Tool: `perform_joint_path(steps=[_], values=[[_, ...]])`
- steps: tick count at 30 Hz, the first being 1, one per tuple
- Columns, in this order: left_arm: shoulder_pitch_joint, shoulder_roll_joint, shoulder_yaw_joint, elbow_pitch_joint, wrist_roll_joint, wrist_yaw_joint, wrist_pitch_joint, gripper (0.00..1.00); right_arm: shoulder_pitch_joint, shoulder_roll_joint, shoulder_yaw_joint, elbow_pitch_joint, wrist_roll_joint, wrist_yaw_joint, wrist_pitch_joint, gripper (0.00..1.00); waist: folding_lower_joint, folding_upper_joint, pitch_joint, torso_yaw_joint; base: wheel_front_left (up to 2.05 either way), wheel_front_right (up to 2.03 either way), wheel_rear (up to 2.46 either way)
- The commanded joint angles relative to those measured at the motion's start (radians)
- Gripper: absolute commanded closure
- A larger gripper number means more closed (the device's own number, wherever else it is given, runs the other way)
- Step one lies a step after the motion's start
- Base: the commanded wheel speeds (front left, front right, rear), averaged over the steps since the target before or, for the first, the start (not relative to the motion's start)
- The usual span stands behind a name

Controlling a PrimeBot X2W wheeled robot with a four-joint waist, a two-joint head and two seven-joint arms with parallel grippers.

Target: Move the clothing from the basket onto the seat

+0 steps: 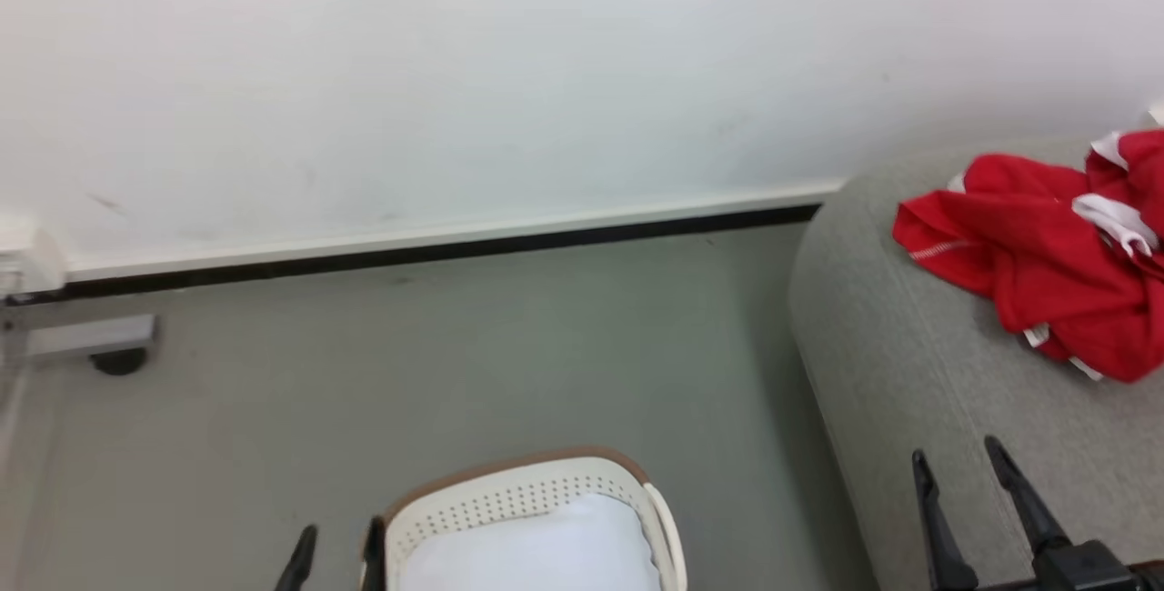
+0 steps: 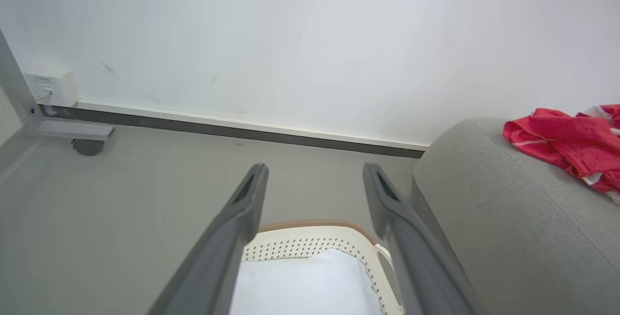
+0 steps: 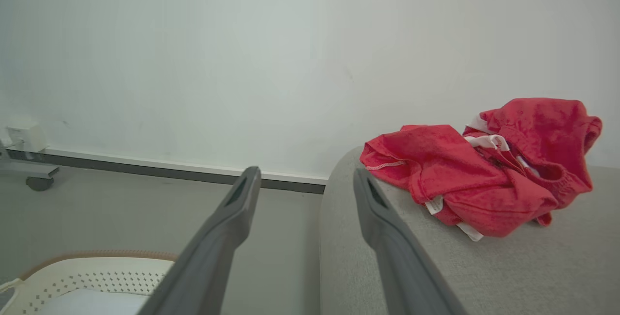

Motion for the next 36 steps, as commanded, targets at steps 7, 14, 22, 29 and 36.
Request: perform_joint_path(steps=[7,14,22,29,36], values=[[0.095,-0.057,0.163,0.024,0.086,-0.038,0.000,0.00,0.047,0.009,0.030,-0.009,0.010,-0.003,0.000,0.00,0.0004,0.0000,-0.070,0.055,0.00,0.00,0.00],[0.123,-0.095,0.241,0.020,0.139,-0.069,-0.001,0.00,0.053,0.010,0.040,0.005,0.037,-0.003,0.000,0.00,0.0004,0.0000,-0.083,0.066,0.00,0.00,0.00],[0.114,-0.118,0.260,0.023,0.151,-0.119,0.000,1.00,0.041,0.010,0.042,0.012,0.039,0.000,0.000,1.00,0.0004,0.0000,-0.089,0.079,0.00,0.00,0.00],[0.098,-0.130,0.259,0.068,0.095,-0.122,0.021,1.00,0.049,0.010,0.041,0.042,0.106,0.000,0.012,1.00,0.0004,0.0000,-0.088,0.082,0.00,0.00,0.00],[0.067,-0.129,0.266,0.074,-0.032,-0.132,0.055,1.00,0.033,0.003,0.033,0.043,0.258,0.000,0.041,1.00,0.0004,0.0000,-0.086,0.087,0.00,0.00,0.00]])
